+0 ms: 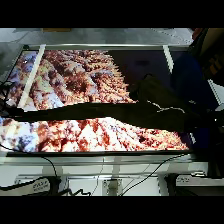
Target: Fold the clothes and pants, and hang the long-sleeved shirts on hangers.
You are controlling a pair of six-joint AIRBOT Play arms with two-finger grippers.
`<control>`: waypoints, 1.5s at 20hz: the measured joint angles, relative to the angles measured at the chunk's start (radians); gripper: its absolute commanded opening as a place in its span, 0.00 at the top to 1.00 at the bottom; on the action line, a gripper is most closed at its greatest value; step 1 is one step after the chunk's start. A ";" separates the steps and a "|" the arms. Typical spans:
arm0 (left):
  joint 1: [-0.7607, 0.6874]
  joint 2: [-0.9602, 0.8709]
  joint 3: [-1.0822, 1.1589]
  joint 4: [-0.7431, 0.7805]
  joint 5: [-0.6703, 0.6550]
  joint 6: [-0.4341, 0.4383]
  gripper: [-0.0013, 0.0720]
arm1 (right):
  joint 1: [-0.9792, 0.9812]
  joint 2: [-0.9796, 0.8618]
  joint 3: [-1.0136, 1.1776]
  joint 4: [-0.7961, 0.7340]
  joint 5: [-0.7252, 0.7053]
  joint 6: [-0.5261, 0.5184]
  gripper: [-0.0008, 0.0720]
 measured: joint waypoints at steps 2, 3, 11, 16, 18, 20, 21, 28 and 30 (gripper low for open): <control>-0.002 0.000 0.000 -0.002 0.000 0.000 0.96 | 0.006 -0.002 -0.001 0.028 -0.010 0.014 0.94; -0.003 0.000 0.000 -0.003 0.000 0.000 0.96 | 0.008 -0.002 -0.001 0.050 -0.010 0.034 0.94; -0.040 0.004 0.029 -0.005 0.150 -0.074 0.96 | 0.012 0.002 0.114 0.443 0.031 0.328 0.94; -0.088 0.041 0.129 -0.005 0.390 -0.160 0.96 | 0.005 0.002 0.350 0.645 -0.045 0.585 0.94; -0.092 0.061 0.154 -0.002 0.441 -0.170 0.96 | -0.003 0.002 0.418 0.674 -0.029 0.658 0.94; -0.083 0.071 0.166 0.002 0.452 -0.177 0.96 | -0.009 0.002 0.455 0.679 0.032 0.701 0.94; -0.076 0.071 0.167 0.003 0.440 -0.179 0.96 | -0.010 0.002 0.467 0.661 0.072 0.715 0.94; -0.029 -0.002 0.111 0.008 0.223 -0.103 0.96 | -0.019 0.004 0.428 0.360 0.363 0.798 0.94; -0.020 -0.021 0.075 0.008 0.178 -0.082 0.96 | -0.022 0.020 0.353 0.323 0.422 0.804 0.94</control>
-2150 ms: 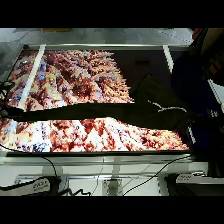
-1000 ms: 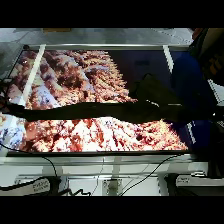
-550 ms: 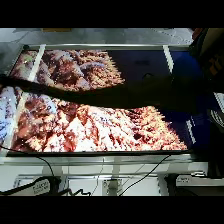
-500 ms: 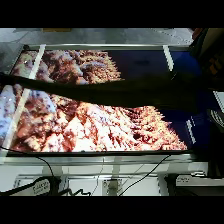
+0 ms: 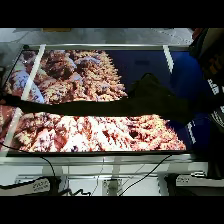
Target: Fold the clothes and pants, and hang the long-sleeved shirts on hangers.
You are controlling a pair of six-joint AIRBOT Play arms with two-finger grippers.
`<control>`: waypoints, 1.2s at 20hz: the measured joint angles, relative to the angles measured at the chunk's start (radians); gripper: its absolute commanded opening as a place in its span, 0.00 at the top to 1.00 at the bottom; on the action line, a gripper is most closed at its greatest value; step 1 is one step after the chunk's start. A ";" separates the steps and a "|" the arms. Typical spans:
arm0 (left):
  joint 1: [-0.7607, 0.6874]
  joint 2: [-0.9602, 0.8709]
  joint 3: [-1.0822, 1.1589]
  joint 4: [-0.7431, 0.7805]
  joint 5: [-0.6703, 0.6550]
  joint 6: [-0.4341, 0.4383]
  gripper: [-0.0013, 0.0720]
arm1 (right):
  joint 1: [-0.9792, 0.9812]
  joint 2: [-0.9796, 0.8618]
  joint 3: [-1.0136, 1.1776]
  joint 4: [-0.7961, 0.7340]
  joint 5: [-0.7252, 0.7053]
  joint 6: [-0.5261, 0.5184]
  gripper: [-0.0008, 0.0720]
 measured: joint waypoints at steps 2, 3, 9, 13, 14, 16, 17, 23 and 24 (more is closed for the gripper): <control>0.012 -0.011 -0.031 0.000 -0.024 0.011 0.96 | -0.003 0.027 -0.103 -0.048 0.042 0.002 0.94; 0.020 -0.014 -0.042 0.000 -0.034 0.016 0.96 | -0.003 0.044 -0.161 -0.076 0.061 0.003 0.94; 0.080 -0.023 -0.071 0.000 -0.056 0.023 0.96 | -0.005 0.117 -0.397 -0.282 0.132 0.005 0.94; 0.103 -0.024 -0.074 0.000 -0.056 0.026 0.15 | -0.005 0.130 -0.437 -0.342 0.142 0.005 0.94; 0.105 -0.024 -0.074 0.000 -0.055 0.026 0.15 | -0.005 0.131 -0.441 -0.348 0.144 0.005 0.94; 0.110 -0.023 -0.074 -0.002 -0.055 0.021 0.15 | -0.005 0.133 -0.446 -0.360 0.139 0.005 0.94; 0.115 -0.022 -0.074 -0.002 -0.055 0.013 0.15 | -0.005 0.133 -0.447 -0.364 0.137 0.004 0.94; 0.254 -0.024 -0.078 -0.138 -0.124 0.003 0.29 | -0.005 0.134 -0.451 -0.372 0.108 -0.008 0.94; 0.301 -0.030 -0.081 -0.207 -0.144 0.028 0.32 | -0.005 0.134 -0.451 -0.372 0.102 -0.011 0.94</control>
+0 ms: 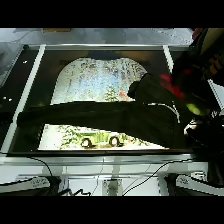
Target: Fold the clothes and pants, and hang the long-sleeved shirts on hangers.
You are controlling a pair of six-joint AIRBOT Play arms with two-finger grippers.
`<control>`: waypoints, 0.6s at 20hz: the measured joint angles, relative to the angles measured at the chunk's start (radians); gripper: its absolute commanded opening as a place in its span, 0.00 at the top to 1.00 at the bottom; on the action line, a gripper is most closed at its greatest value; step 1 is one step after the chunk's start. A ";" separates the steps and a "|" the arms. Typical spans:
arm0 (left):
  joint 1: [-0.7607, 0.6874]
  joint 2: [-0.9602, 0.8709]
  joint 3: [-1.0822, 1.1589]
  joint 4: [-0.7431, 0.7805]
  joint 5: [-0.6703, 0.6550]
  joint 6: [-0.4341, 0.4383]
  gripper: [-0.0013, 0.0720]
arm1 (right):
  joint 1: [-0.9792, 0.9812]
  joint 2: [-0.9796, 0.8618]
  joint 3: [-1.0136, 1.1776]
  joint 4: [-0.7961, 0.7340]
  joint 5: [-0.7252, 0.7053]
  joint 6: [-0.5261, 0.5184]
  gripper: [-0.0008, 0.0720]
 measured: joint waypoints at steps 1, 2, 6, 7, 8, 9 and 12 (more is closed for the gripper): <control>0.045 -0.005 -0.005 -0.073 -0.019 0.034 0.32 | 0.000 0.000 0.000 0.000 -0.004 -0.002 0.94; 0.092 -0.012 -0.013 -0.153 -0.036 0.082 0.32 | 0.000 0.000 0.000 0.000 -0.006 -0.003 0.94; 0.208 -0.056 -0.038 -0.356 -0.066 0.263 0.31 | 0.000 0.000 0.000 0.000 -0.011 -0.006 0.94; 0.220 -0.075 -0.041 -0.383 -0.070 0.293 0.31 | 0.000 0.000 0.000 0.001 -0.012 -0.006 0.94; 0.226 -0.095 -0.043 -0.402 -0.071 0.315 0.31 | 0.000 0.000 0.000 0.002 -0.010 -0.007 0.94; 0.230 -0.117 -0.045 -0.417 -0.068 0.334 0.31 | 0.000 0.000 0.000 0.003 -0.007 -0.006 0.94; 0.232 -0.180 -0.047 -0.449 -0.031 0.365 0.33 | 0.000 0.000 0.000 0.005 0.013 -0.006 0.94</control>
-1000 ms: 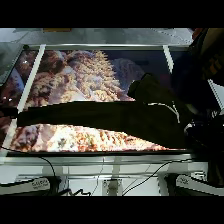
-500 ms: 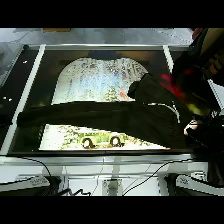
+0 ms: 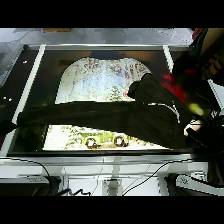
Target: Fold the clothes and pants, and hang the long-sleeved shirts on hangers.
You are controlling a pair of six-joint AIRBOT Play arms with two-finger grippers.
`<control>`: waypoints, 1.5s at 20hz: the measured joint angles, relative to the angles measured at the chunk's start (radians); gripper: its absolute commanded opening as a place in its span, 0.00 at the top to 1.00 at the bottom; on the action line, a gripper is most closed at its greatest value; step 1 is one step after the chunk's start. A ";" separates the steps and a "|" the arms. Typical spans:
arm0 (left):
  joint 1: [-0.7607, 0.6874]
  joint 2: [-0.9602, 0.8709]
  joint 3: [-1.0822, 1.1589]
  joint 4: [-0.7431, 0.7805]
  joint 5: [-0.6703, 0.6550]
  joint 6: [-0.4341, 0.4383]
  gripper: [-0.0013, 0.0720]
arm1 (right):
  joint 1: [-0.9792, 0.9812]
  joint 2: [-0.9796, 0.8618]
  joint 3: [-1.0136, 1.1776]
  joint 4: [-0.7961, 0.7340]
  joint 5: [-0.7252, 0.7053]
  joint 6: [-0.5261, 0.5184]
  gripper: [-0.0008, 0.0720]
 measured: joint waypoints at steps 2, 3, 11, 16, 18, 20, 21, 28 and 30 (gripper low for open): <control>-0.001 -0.032 -0.001 -0.044 0.027 0.034 0.34 | 0.000 0.000 0.000 0.001 0.007 0.002 0.94; -0.001 -0.046 -0.001 -0.075 0.038 0.059 0.35 | 0.000 0.000 0.000 0.001 0.009 0.005 0.94; -0.022 -0.090 0.013 -0.175 0.031 0.146 0.96 | 0.000 0.001 0.002 0.017 0.026 0.034 0.94; -0.026 -0.081 0.171 -0.192 -0.111 0.024 0.96 | 0.000 0.023 0.067 0.119 0.035 0.037 0.94; -0.026 -0.060 0.239 -0.223 -0.148 -0.036 0.96 | 0.000 0.039 0.114 0.151 0.036 0.037 0.94; -0.026 -0.032 0.287 -0.297 -0.166 -0.074 0.96 | 0.000 0.055 0.160 0.168 0.035 0.037 0.94; -0.026 -0.021 0.304 -0.330 -0.183 -0.083 0.96 | 0.000 0.065 0.179 0.175 0.035 0.037 0.94; -0.026 0.031 0.315 -0.167 -0.345 -0.093 0.97 | 0.018 0.103 0.205 0.161 0.030 0.053 0.94; -0.025 0.061 0.266 -0.091 -0.364 -0.036 0.97 | 0.035 0.110 0.170 0.118 0.031 0.056 0.94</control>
